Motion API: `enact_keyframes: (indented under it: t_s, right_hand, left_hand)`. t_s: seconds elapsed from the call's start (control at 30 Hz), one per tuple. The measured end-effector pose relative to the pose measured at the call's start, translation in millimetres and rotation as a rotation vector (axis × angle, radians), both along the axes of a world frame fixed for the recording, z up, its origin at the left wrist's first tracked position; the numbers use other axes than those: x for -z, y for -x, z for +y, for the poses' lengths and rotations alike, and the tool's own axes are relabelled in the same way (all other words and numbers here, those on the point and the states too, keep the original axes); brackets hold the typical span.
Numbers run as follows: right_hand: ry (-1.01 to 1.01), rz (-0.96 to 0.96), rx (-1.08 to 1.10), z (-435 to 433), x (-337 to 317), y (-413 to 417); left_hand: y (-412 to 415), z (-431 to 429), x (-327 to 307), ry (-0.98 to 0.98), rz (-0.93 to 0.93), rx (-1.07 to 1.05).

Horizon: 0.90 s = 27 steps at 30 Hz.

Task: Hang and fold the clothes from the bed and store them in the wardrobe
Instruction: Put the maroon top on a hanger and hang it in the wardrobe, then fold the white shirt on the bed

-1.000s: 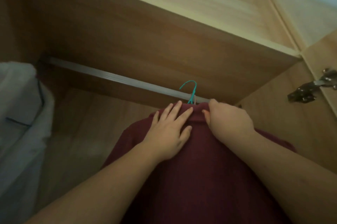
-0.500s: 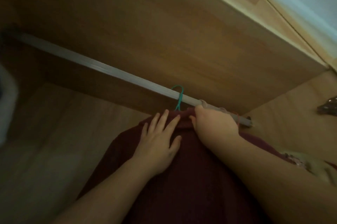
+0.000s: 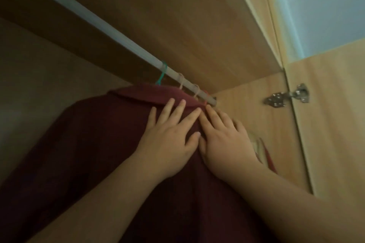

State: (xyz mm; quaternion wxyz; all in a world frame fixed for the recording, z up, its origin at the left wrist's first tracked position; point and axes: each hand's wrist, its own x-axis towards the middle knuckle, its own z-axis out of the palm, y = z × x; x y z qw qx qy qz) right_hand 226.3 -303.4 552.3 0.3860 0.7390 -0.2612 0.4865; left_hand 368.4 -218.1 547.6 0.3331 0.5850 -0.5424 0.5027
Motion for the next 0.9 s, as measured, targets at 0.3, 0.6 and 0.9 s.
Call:
enact_keyframes:
  t_s: [0.3, 0.6, 0.9]
  right_hand:
    - [-0.389, -0.009, 0.266, 23, 183, 264]
    - [-0.799, -0.12, 0.54, 120, 391, 573]
    - [-1.186, -0.308, 0.841, 246, 535, 791]
  left_hand:
    - [200, -21, 164, -0.314, -0.009, 0.238]
    - [481, -8, 359, -0.836, 0.163, 0.565]
    - [728, 37, 526, -1.244, 0.109, 0.808]
